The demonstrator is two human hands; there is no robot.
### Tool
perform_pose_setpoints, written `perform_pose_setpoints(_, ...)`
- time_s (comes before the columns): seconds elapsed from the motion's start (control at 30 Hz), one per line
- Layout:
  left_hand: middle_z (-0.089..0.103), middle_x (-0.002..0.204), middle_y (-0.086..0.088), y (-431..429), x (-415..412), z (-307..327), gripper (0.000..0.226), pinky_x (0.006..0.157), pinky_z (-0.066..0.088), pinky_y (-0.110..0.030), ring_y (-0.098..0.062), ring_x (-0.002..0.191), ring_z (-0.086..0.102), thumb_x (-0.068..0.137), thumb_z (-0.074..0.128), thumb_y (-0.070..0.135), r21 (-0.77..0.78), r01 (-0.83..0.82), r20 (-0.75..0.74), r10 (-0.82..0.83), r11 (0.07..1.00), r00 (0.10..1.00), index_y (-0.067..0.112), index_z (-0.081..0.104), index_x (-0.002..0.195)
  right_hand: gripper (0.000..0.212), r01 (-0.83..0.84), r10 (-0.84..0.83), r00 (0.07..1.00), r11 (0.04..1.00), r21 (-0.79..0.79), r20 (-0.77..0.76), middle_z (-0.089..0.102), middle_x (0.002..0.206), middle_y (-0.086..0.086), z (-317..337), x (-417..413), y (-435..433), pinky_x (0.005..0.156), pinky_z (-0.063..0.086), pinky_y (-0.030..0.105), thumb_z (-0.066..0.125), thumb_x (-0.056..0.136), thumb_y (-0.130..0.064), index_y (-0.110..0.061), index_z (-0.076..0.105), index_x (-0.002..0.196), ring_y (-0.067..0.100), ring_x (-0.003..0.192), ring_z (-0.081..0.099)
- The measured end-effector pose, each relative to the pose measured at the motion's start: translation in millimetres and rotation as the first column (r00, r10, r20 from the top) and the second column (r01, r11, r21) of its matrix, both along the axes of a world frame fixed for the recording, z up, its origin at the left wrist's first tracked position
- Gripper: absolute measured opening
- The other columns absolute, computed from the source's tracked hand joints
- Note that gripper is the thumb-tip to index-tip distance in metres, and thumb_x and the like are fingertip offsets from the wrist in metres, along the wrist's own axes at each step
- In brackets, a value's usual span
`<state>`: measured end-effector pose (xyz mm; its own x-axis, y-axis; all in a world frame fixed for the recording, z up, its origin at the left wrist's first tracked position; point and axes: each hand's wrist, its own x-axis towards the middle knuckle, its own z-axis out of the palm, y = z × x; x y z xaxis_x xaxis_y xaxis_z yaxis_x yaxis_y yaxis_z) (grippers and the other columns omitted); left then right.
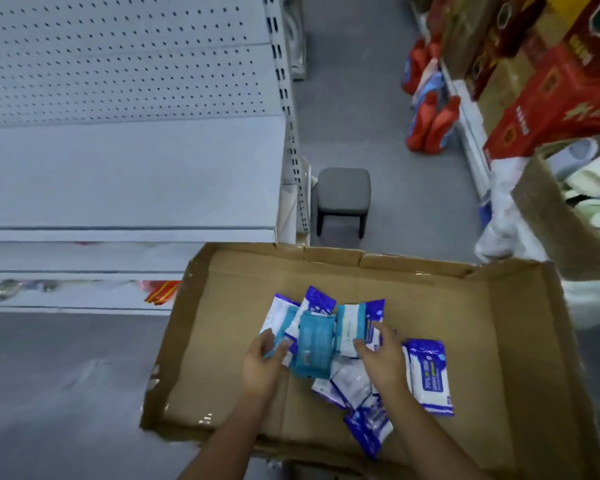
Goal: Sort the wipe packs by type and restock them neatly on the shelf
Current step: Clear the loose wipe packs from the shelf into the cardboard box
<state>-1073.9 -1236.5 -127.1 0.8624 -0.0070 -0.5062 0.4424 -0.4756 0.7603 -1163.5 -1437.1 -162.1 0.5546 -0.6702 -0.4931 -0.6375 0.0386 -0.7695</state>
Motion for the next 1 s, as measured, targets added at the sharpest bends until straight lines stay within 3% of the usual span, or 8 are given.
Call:
perform_pose_setpoints(0.1, 0.063, 0.120, 0.003, 42.9, 1.0, 29.5, 0.041, 0.092, 0.049, -0.028, -0.009, 0.103, 0.061, 0.092, 0.070, 0.017, -0.045, -0.026, 0.024, 0.027, 0.999, 0.999, 0.012, 0.059, 0.131, 0.051, -0.092, 0.092, 0.995, 0.996, -0.009, 0.037, 0.057, 0.134, 0.002, 30.0, 0.6, 15.3, 0.092, 0.046, 0.028, 0.076, 0.085, -0.014, -0.017, 0.056, 0.132, 0.021, 0.123, 0.054)
perform_pose_setpoints(0.17, 0.061, 0.125, 0.012, 75.5, 0.4, 49.8, 0.040, 0.098, 0.048, -0.027, 0.000, 0.107, 0.058, 0.095, 0.066, 0.027, -0.051, -0.020, 0.068, 0.023, 0.999, 0.997, 0.024, 0.057, 0.134, 0.047, -0.191, 0.181, 0.977, 0.978, 0.086, 0.111, 0.057, 0.134, -0.004, 56.7, 7.8, 36.3, 0.084, 0.045, 0.015, 0.073, 0.088, -0.014, -0.024, 0.054, 0.130, 0.016, 0.125, 0.053)
perform_pose_setpoints(0.23, 0.059, 0.128, 0.020, 110.2, -0.1, 69.3, 0.039, 0.101, 0.046, -0.026, 0.000, 0.114, 0.057, 0.096, 0.064, 0.034, -0.093, -0.059, 0.096, 0.068, 0.994, 0.993, 0.032, 0.056, 0.134, 0.044, -0.344, 0.319, 0.930, 0.930, 0.128, 0.183, 0.057, 0.129, -0.015, 88.6, 21.9, 71.4, 0.079, 0.048, 0.011, 0.072, 0.089, -0.018, -0.030, 0.055, 0.128, 0.008, 0.119, 0.054)
perform_pose_setpoints(0.33, 0.060, 0.130, 0.023, 166.4, -0.5, 95.0, 0.037, 0.105, 0.044, -0.027, 0.000, 0.120, 0.056, 0.096, 0.063, 0.036, -0.183, -0.106, 0.104, 0.127, 0.977, 0.986, 0.037, 0.057, 0.132, 0.042, -0.498, 0.440, 0.840, 0.857, 0.132, 0.316, 0.062, 0.129, -0.015, 124.5, 49.7, 144.0, 0.092, 0.048, 0.014, 0.073, 0.088, -0.017, -0.031, 0.060, 0.126, 0.001, 0.117, 0.058)
perform_pose_setpoints(0.47, 0.060, 0.130, 0.027, 256.6, -2.6, 122.5, 0.038, 0.094, 0.042, -0.010, 0.011, 0.120, 0.053, 0.097, 0.063, 0.029, -0.318, -0.139, 0.183, 0.205, 0.938, 0.962, 0.040, 0.057, 0.133, 0.045, -0.632, 0.544, 0.729, 0.767, 0.106, 0.415, 0.067, 0.123, -0.018, 154.9, 87.3, 258.3, 0.101, 0.046, 0.019, 0.074, 0.087, -0.011, -0.039, 0.060, 0.119, 0.000, 0.119, 0.059)
perform_pose_setpoints(0.6, 0.062, 0.131, 0.023, 358.8, 2.3, 140.5, 0.043, 0.112, 0.041, -0.032, 0.003, 0.126, 0.053, 0.095, 0.067, 0.023, -0.423, -0.158, 0.225, 0.272, 0.892, 0.936, 0.034, 0.056, 0.135, 0.042, -0.715, 0.593, 0.653, 0.688, 0.125, 0.472, 0.066, 0.128, -0.011, 181.2, 109.8, 369.1, 0.106, 0.046, 0.027, 0.071, 0.089, -0.009, -0.025, 0.061, 0.127, 0.005, 0.123, 0.059)
perform_pose_setpoints(0.83, 0.063, 0.132, 0.020, 505.8, 31.0, 159.2, 0.052, 0.115, 0.038, -0.042, 0.000, 0.128, 0.053, 0.083, 0.066, 0.036, -0.458, -0.207, 0.294, 0.367, 0.865, 0.883, 0.035, 0.055, 0.133, 0.042, -0.773, 0.661, 0.584, 0.630, 0.075, 0.470, 0.065, 0.128, -0.006, 210.7, 155.5, 518.8, 0.109, 0.045, 0.037, 0.068, 0.090, -0.005, -0.016, 0.060, 0.130, 0.002, 0.121, 0.059)
perform_pose_setpoints(1.0, 0.057, 0.138, 0.023, 569.6, 75.7, 157.4, 0.052, 0.117, 0.036, -0.043, 0.001, 0.132, 0.049, 0.086, 0.063, 0.039, -0.433, -0.206, 0.320, 0.363, 0.878, 0.875, 0.035, 0.052, 0.138, 0.047, -0.822, 0.716, 0.521, 0.568, 0.047, 0.465, 0.063, 0.133, -0.009, 215.8, 206.0, 583.7, 0.110, 0.044, 0.036, 0.069, 0.092, -0.014, -0.022, 0.055, 0.136, 0.001, 0.124, 0.056)
